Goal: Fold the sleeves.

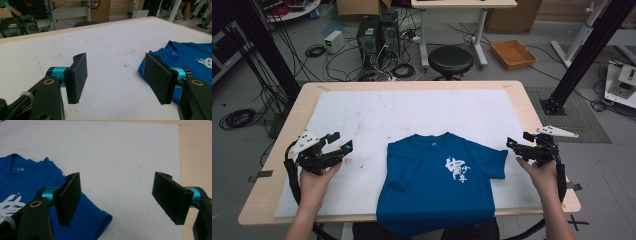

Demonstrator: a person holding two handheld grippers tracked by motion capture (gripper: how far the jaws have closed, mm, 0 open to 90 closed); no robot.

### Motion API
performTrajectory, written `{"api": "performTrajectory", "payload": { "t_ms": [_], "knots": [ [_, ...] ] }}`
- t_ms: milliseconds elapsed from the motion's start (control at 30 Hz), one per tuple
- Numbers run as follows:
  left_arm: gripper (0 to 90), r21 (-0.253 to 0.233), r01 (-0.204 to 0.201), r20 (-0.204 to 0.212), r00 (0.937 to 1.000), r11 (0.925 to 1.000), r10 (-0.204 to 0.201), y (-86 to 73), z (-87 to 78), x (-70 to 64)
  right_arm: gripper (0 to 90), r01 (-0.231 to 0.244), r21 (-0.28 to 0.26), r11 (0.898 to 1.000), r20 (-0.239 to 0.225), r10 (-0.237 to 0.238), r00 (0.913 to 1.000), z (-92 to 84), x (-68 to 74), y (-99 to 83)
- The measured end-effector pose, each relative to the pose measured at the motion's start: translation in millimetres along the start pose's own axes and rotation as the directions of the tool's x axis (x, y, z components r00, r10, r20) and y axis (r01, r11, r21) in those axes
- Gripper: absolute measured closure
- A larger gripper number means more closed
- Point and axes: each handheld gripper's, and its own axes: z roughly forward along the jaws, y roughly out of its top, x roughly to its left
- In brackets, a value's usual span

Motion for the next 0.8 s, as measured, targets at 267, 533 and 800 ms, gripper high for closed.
{"api": "performTrajectory", "payload": {
  "t_ms": [267, 533, 800],
  "knots": [
    [33.6, 0.02, 0.03, -0.033, 0.999, 0.9993, -0.03, -3.2, -3.5, 10.2, 26.5, 0.016, 0.011, 1.0, -0.014, -0.015, 0.9998, 2.2, -0.1, -1.1],
    [29.9, 0.035, 0.022, -0.055, 0.9983, 0.9991, -0.02, -4.2, -3.9, 12.8, 34.8, 0.028, 0.011, 1.0, -0.037, -0.027, 0.9989, 0.8, -1.4, -2.6],
    [29.9, 0.075, 0.003, -0.048, 0.9988, 0.9972, 0.0, -6.8, 0.6, 12.9, 35.9, 0.021, 0.051, 0.999, -0.097, -0.016, 0.9951, 9.0, 0.0, -5.6]
  ]
}}
